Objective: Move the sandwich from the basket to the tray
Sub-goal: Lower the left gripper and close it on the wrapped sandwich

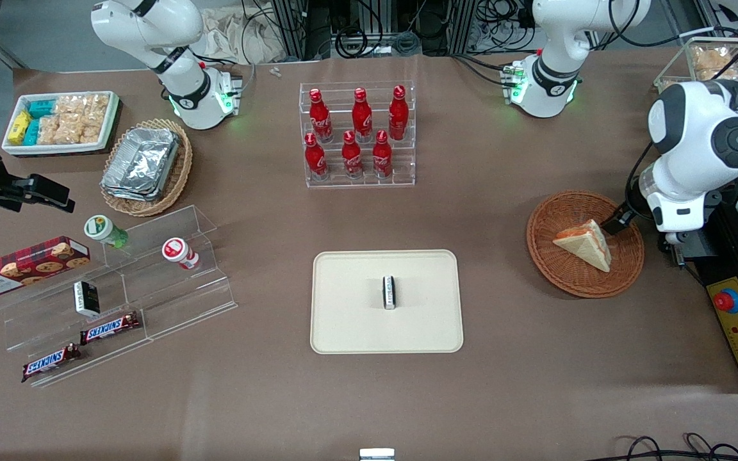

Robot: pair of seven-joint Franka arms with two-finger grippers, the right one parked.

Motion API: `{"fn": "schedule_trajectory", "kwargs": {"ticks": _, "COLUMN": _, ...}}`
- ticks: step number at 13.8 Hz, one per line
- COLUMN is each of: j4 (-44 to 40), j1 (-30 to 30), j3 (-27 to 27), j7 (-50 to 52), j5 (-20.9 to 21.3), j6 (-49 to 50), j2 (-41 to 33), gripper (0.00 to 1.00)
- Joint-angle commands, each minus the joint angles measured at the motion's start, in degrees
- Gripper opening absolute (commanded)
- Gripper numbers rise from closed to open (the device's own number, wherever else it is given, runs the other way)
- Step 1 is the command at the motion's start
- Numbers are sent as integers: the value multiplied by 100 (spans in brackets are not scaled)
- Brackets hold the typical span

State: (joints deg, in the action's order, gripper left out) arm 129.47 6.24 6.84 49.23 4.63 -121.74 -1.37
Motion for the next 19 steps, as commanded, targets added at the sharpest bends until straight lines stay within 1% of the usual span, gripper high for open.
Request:
{"fn": "schedule_trajectory", "kwargs": {"ticks": 1, "j4": 297, "j1": 17, "j3": 2, "j7": 140, "j5": 3, "j6": -542, "j2": 137, "gripper": 100}}
{"fn": "schedule_trajectory", "kwargs": {"ticks": 5, "j4": 316, "j1": 9, "j3": 81, "j7": 96, "j5": -331, "j6": -877, "j2": 436, "gripper": 100}}
{"fn": "schedule_trajectory", "kwargs": {"ticks": 10, "j4": 351, "j1": 9, "j3": 89, "j7": 61, "j5": -349, "j6": -1097, "j2": 726, "gripper": 100}}
{"fn": "schedule_trajectory", "kwargs": {"ticks": 12, "j4": 430, "j1": 9, "j3": 89, "j7": 61, "j5": -515, "j6": -1106, "j2": 726, "gripper": 100}}
{"fn": "schedule_trajectory", "kwargs": {"ticks": 13, "j4": 430, "j1": 9, "j3": 89, "j7": 52, "j5": -533, "j6": -1106, "j2": 726, "gripper": 100}}
{"fn": "schedule_trajectory", "kwargs": {"ticks": 19, "j4": 448, "j1": 9, "j3": 89, "j7": 34, "j5": -542, "j6": -1439, "j2": 1077, "gripper": 100}}
